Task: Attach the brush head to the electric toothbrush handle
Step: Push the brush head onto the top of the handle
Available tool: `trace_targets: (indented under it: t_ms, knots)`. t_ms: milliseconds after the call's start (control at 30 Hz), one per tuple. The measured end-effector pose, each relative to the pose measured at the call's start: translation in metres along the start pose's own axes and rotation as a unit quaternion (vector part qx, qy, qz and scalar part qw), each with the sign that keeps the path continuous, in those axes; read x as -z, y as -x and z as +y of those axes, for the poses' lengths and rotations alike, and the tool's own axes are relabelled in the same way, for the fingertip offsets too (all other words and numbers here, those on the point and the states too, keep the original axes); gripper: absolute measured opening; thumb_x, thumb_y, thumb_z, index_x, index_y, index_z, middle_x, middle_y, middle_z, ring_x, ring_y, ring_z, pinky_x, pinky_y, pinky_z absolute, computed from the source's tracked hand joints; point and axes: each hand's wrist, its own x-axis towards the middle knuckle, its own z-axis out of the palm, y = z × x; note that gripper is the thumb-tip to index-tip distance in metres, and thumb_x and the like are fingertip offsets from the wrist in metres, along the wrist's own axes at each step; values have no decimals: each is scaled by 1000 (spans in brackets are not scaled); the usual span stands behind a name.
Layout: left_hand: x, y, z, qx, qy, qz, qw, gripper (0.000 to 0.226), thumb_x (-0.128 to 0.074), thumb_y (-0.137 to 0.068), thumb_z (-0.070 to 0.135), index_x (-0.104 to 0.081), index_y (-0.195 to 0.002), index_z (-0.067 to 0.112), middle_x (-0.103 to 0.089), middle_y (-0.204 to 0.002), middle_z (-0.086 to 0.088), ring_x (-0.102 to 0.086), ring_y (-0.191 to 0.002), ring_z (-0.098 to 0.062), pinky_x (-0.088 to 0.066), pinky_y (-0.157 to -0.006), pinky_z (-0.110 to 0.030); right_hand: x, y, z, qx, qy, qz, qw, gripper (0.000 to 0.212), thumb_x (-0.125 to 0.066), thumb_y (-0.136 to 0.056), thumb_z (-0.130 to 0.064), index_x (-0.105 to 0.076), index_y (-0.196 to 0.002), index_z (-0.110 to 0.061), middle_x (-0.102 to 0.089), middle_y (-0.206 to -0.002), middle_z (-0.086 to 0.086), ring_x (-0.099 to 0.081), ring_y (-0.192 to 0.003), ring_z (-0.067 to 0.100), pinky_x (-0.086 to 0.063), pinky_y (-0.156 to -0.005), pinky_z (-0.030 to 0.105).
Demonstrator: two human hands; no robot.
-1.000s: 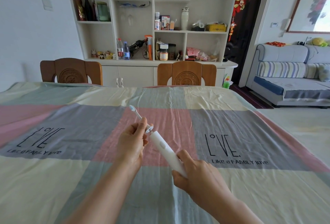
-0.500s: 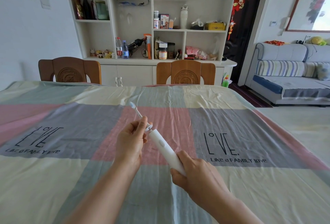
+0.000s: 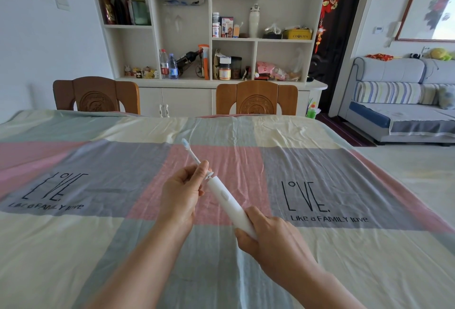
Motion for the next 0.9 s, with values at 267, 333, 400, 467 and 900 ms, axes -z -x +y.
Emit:
trace_targets:
  t_ms: [267, 333, 400, 467, 900]
  knots:
    - [-3, 3, -2, 15, 10, -9, 1000, 22, -70, -63, 43, -71, -61, 22, -71, -57, 14, -44, -40, 1, -36, -56, -23, 0, 0, 0, -8, -10, 1, 1000, 27, -44, -87, -49, -40, -86, -22, -41, -56, -7, -40, -51, 21, -27, -50, 32]
    - [-4, 4, -2, 19, 17, -15, 1000, 22, -70, -59, 45, -71, -59, 23, -71, -58, 13, -44, -40, 0, -36, -57, -24, 1, 0, 1, -10, -10, -1, 1000, 27, -44, -87, -49, -36, -83, -24, -40, -55, -7, -40, -52, 22, -27, -51, 32]
    - [-4, 5, -2, 25, 15, -16, 999, 20, -71, -62, 44, -72, -58, 25, -71, -58, 13, -44, -40, 0, -36, -58, -24, 1, 1, 1, -8, -10, -5, 1000, 26, -44, -87, -49, -33, -82, -26, -37, -54, -7, -39, -52, 21, -27, -51, 32]
    - [-4, 4, -2, 29, 17, -13, 999, 17, -70, -68, 40, -72, -57, 26, -70, -56, 14, -44, -40, 0, -37, -59, -24, 1, 1, 0, -8, -13, -7, 1000, 26, -44, -87, -49, -31, -82, -28, -36, -54, -8, -39, -53, 21, -27, -51, 32]
    - [-4, 4, -4, 36, 27, -21, 999, 23, -70, -54, 47, -72, -57, 25, -60, -42, 14, -44, -45, -1, -36, -60, -24, 4, 0, -2, -8, -27, -9, 1000, 24, -47, -87, -46, -35, -82, -26, -43, -57, -6, -42, -53, 22, -30, -51, 32]
